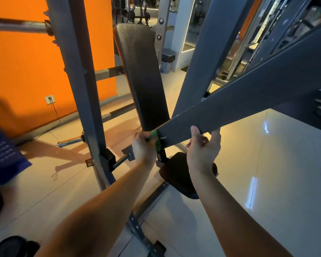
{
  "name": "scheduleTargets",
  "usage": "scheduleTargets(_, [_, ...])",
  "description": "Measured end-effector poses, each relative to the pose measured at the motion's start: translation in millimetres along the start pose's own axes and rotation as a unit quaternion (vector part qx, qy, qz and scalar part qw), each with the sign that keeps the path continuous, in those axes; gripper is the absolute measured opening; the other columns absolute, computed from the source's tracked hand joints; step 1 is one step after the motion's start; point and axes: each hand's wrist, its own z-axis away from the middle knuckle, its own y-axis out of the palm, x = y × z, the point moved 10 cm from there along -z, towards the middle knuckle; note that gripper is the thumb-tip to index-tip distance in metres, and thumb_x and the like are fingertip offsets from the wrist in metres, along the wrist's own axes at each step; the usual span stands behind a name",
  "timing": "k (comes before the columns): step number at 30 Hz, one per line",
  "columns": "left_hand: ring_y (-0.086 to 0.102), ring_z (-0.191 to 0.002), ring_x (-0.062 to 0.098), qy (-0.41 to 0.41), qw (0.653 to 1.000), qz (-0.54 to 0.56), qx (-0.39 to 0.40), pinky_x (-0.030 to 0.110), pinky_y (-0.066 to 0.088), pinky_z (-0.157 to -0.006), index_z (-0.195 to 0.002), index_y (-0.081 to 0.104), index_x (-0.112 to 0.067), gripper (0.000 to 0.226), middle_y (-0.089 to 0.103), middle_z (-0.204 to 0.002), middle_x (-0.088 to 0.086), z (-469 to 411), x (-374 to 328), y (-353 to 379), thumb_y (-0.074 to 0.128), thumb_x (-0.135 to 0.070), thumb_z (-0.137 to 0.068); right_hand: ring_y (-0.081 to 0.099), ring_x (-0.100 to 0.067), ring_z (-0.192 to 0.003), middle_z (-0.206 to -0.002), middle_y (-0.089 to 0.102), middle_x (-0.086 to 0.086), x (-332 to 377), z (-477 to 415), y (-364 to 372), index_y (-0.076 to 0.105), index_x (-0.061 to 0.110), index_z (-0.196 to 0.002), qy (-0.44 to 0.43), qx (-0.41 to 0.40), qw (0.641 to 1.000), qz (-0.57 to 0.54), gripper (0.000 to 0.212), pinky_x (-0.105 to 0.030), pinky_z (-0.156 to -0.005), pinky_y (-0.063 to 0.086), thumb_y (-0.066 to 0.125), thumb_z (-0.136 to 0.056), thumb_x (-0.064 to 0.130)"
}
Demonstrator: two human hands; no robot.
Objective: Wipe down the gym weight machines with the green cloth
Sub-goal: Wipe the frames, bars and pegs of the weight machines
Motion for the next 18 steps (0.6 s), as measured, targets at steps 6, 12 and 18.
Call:
scheduleTargets(6, [0.054, -0.109, 0.005, 0.131, 0.990, -0.019, 0.053, 0.028, 0.053, -0.097, -0.095, 0.058, -0.035, 0.025, 0.048, -0.107, -0.024, 25.2, -43.0, 27.0, 0.070, -0.013, -0.092, 0.069, -0.022, -0.108, -0.130, 0.062, 0.009, -6.5, 8.1, 3.9, 0.053, 0.030, -0.139, 0.002, -0.006, 1.000, 0.030, 0.059, -0.043, -0.076, 0.065, 0.069, -0.088, 0.053])
scheduleTargets(12, [0.056, -0.102, 0.009, 0.008, 0.998, -0.041, 0.050, 0.023, 0.049, -0.082, -0.101, 0.059, -0.025, 0.012, 0.054, -0.108, -0.011, -17.4, 27.9, 7.5, 0.068, -0.021, -0.093, 0.072, -0.016, -0.097, -0.129, 0.061, 0.002, -37.7, 27.7, 34.5, 0.053, 0.030, -0.134, 0.069, 0.049, 0.995, 0.047, 0.044, -0.022, -0.070, 0.062, 0.072, -0.095, 0.026])
scheduleTargets(18, [0.056, -0.104, 0.008, -0.014, 0.997, -0.036, 0.071, 0.017, 0.045, -0.081, -0.104, 0.063, -0.022, 0.013, 0.054, -0.111, -0.009, -11.5, 36.3, 7.8, 0.070, -0.021, -0.093, 0.073, -0.014, -0.089, -0.125, 0.064, 0.002, -50.8, 35.4, 49.1, 0.057, 0.025, -0.131, 0.112, 0.040, 0.990, 0.072, 0.039, -0.025, -0.071, 0.063, 0.072, -0.095, 0.027])
